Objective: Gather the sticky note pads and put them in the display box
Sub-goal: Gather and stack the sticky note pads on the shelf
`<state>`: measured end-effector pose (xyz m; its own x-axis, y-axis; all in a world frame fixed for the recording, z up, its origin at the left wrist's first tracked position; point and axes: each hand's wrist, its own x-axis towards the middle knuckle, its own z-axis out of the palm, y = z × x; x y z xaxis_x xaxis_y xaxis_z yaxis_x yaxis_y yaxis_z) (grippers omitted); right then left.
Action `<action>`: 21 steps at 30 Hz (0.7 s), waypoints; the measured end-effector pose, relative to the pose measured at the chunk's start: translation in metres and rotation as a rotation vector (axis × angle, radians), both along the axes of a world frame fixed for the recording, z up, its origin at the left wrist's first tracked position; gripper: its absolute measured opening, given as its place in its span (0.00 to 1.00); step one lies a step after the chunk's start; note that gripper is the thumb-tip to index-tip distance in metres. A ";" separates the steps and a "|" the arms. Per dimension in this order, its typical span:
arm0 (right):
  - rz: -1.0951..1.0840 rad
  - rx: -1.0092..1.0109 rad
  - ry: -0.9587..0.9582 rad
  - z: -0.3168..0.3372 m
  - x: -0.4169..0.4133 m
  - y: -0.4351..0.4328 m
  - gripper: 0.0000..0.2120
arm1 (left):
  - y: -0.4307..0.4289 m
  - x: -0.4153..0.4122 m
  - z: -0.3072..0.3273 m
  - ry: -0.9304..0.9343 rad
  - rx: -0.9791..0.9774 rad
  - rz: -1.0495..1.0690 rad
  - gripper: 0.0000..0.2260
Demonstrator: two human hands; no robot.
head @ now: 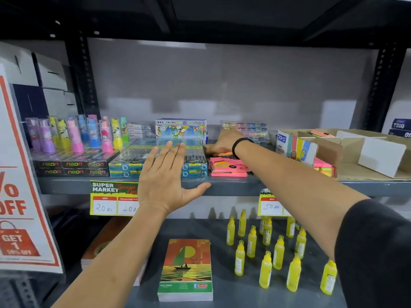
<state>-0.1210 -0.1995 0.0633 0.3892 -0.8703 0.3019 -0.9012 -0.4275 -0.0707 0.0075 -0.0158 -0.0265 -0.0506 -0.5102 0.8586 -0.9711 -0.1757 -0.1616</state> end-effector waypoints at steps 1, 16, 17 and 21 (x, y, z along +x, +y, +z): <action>-0.001 -0.010 0.004 -0.001 0.001 -0.001 0.29 | 0.000 0.000 0.000 0.001 -0.002 -0.002 0.44; -0.033 -0.035 -0.294 0.018 -0.013 0.014 0.31 | 0.002 0.001 0.002 -0.003 0.052 0.013 0.45; -0.026 -0.053 -0.317 0.025 -0.017 0.020 0.31 | 0.002 0.002 0.002 0.001 0.061 0.015 0.45; -0.039 -0.142 -0.422 0.053 -0.053 0.048 0.30 | 0.003 0.002 0.002 -0.001 0.090 0.011 0.47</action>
